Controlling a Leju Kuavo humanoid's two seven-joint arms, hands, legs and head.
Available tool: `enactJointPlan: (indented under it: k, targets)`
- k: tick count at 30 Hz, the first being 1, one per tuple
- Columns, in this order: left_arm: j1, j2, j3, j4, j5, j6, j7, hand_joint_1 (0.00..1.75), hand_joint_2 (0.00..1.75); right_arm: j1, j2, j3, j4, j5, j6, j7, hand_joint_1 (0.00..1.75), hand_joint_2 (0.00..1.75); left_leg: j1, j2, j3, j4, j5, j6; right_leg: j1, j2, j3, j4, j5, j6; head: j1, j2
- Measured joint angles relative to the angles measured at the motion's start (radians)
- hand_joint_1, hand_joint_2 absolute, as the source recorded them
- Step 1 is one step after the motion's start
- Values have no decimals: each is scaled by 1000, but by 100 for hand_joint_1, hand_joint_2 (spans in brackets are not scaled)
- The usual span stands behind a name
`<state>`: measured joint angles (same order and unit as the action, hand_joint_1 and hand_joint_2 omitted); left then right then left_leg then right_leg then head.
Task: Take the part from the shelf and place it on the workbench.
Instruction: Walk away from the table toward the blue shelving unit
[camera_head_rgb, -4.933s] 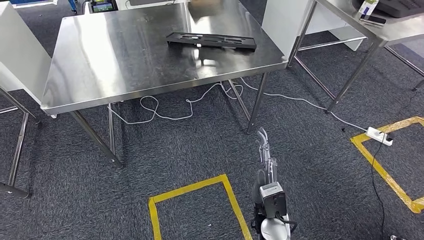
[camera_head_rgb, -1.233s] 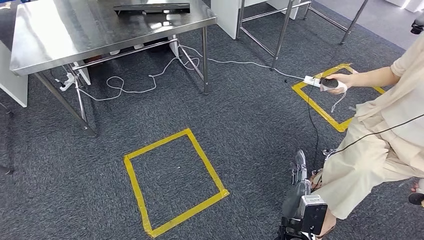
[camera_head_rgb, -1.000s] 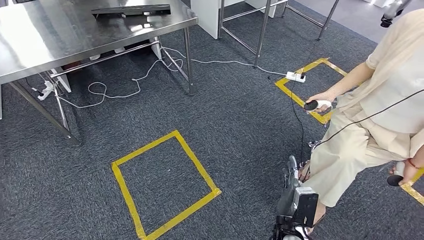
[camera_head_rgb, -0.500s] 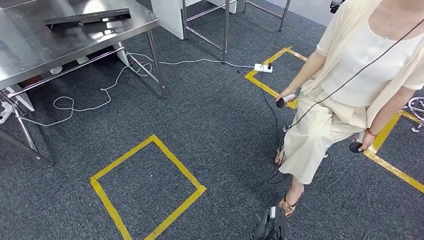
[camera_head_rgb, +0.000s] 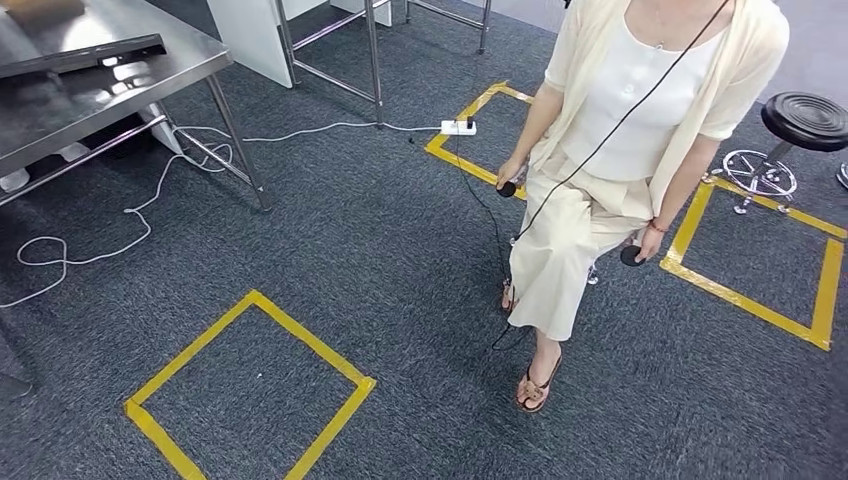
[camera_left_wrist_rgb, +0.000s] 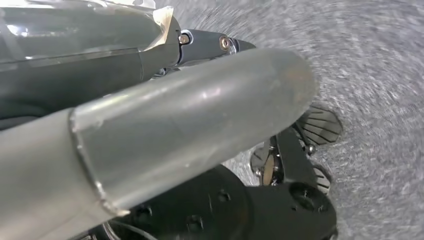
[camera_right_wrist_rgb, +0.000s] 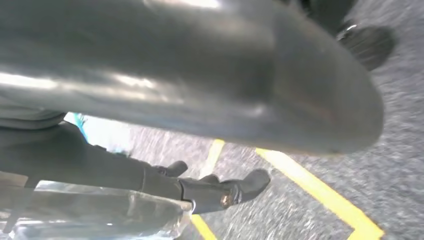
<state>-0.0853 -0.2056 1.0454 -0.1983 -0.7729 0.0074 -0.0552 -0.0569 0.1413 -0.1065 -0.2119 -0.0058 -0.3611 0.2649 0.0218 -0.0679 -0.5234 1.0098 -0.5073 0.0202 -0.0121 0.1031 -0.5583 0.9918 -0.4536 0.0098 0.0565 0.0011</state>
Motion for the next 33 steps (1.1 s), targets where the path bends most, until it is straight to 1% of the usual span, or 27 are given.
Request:
enactJointPlan:
  k: [2,4,6,8,9,10,12,13,14,15,16,17,18,19,21,22,23,24,25,26,27,28,29,30,31,32,33]
  targets:
    - [-2,-2,-20,0,-15,-6,0,0,0,3,-3,36,7,11,-5,7,0,0,-5,20,0,-6,7,11,-1,11,-10,1,4,14,0,0]
    - [-2,-5,-36,0,-24,-8,0,0,0,5,-6,61,12,19,-9,8,0,0,-6,42,2,-16,17,28,1,-20,-35,38,-14,19,2,0]
    - [-1,-7,-50,0,-38,-11,0,0,0,5,-8,83,14,36,-19,-3,0,0,-7,68,1,-22,21,38,1,-68,-93,150,-66,13,6,0]
    - [0,-6,-63,0,-52,-17,0,0,0,4,-9,103,16,50,-37,-27,0,0,-9,95,-2,-21,21,40,-2,-86,-150,268,-109,14,8,0]
    - [0,-5,-69,0,-59,-21,-1,0,0,5,-9,110,16,50,-50,-43,0,0,-10,108,-3,-21,21,40,-4,-90,-155,287,-112,20,8,0]
    - [-1,-5,-76,0,-66,-23,-1,0,0,5,-10,114,16,45,-66,-58,0,0,-10,119,-2,-21,21,39,-5,-95,-138,262,-99,29,8,0]
    - [-2,-6,-87,0,-75,-26,-2,0,0,5,-10,115,17,31,-93,-81,0,0,-11,139,1,-21,19,35,-8,-124,-54,124,-53,43,8,0]
    - [-3,-6,-92,0,-78,-27,-2,0,0,3,-11,115,17,26,-101,-87,0,0,-14,148,4,-20,16,30,-6,-144,-17,56,-33,43,8,0]
    - [-4,-5,-96,0,-80,-27,-2,0,0,1,-11,115,17,24,-105,-91,0,0,-16,156,7,-20,14,25,-4,-158,7,12,-22,39,7,0]
    - [-5,-5,-99,0,-81,-27,-2,0,0,0,-11,115,17,22,-107,-93,0,0,-18,164,10,-20,11,18,0,-164,15,-7,-17,32,6,0]
    - [-6,-5,-103,0,-82,-27,-2,0,0,-1,-11,115,17,22,-108,-94,0,0,-18,172,14,-22,10,11,5,-157,12,-9,-16,25,5,0]
    - [-9,-5,-106,0,-83,-27,-2,0,0,0,-11,115,17,22,-109,-95,0,0,-17,179,17,-23,9,5,3,-146,13,-11,-14,18,4,0]
    - [-11,-5,-109,0,-83,-27,-2,0,0,1,-11,115,17,21,-110,-96,0,0,-13,171,17,-17,1,-1,-2,-136,14,-14,-11,11,3,0]
    - [-12,-5,-112,0,-84,-27,-2,0,0,1,-11,115,18,21,-110,-96,0,0,-10,152,10,3,-16,-7,-7,-126,17,-17,-7,2,2,0]
    - [-12,-4,-114,0,-83,-27,-2,0,0,1,-10,115,18,21,-111,-96,0,0,-4,97,-34,107,-82,-13,-15,-108,19,-21,0,-11,-2,0]
    - [-11,-3,-115,1,-83,-27,-2,0,0,1,-9,115,18,21,-111,-96,0,0,-4,80,-68,180,-118,-14,-14,-98,17,-20,1,-14,-3,0]
    - [-10,-3,-115,1,-83,-27,-2,0,0,1,-9,115,19,21,-111,-97,0,0,-3,72,-99,245,-143,-16,-13,-87,17,-20,2,-15,-3,0]
    - [-8,-2,-115,1,-84,-27,-2,0,0,2,-9,115,19,21,-111,-97,0,0,-3,69,-118,279,-147,-16,-12,-75,17,-19,2,-15,-4,0]
    - [-8,-2,-115,1,-84,-27,-2,0,0,2,-8,115,20,21,-111,-97,0,0,-2,67,-121,278,-131,-16,-11,-63,18,-18,2,-15,-4,0]
    - [-7,-1,-115,1,-84,-27,-2,0,0,3,-8,115,20,21,-111,-97,0,0,0,65,-105,236,-97,-16,-12,-50,19,-17,1,-14,-4,0]
    - [-7,-1,-115,1,-84,-27,-2,0,0,2,-8,115,21,21,-111,-97,0,0,3,53,-76,168,-56,-14,-12,-37,20,-14,1,-14,-4,0]
    - [-7,0,-115,1,-83,-27,-2,0,0,1,-7,115,21,21,-111,-97,0,0,6,29,-47,97,-22,-14,-9,-26,17,-8,-1,-11,-4,0]
    - [-6,1,-115,1,-83,-27,-2,0,0,0,-7,115,21,21,-111,-97,0,0,8,10,-27,45,0,-13,-6,-15,12,-3,-2,-7,-3,0]
    - [-7,1,-115,1,-84,-27,-2,0,0,-1,-7,115,21,21,-111,-97,0,0,7,-5,-17,15,10,-11,-4,-5,6,1,-3,-1,-3,0]
    - [-7,1,-115,1,-84,-27,-1,0,0,-1,-7,115,21,21,-112,-98,0,0,4,-9,-16,6,10,-7,-1,4,-2,3,-2,7,-2,0]
    - [-8,1,-115,1,-85,-27,-1,0,0,0,-7,115,21,21,-115,-100,0,0,1,2,-17,6,12,-1,-2,13,-9,1,0,15,-1,0]
    - [-10,1,-116,1,-88,-27,0,0,0,2,-7,115,22,20,-119,-104,0,0,-1,13,-16,2,16,8,-2,11,-14,5,0,21,-2,0]
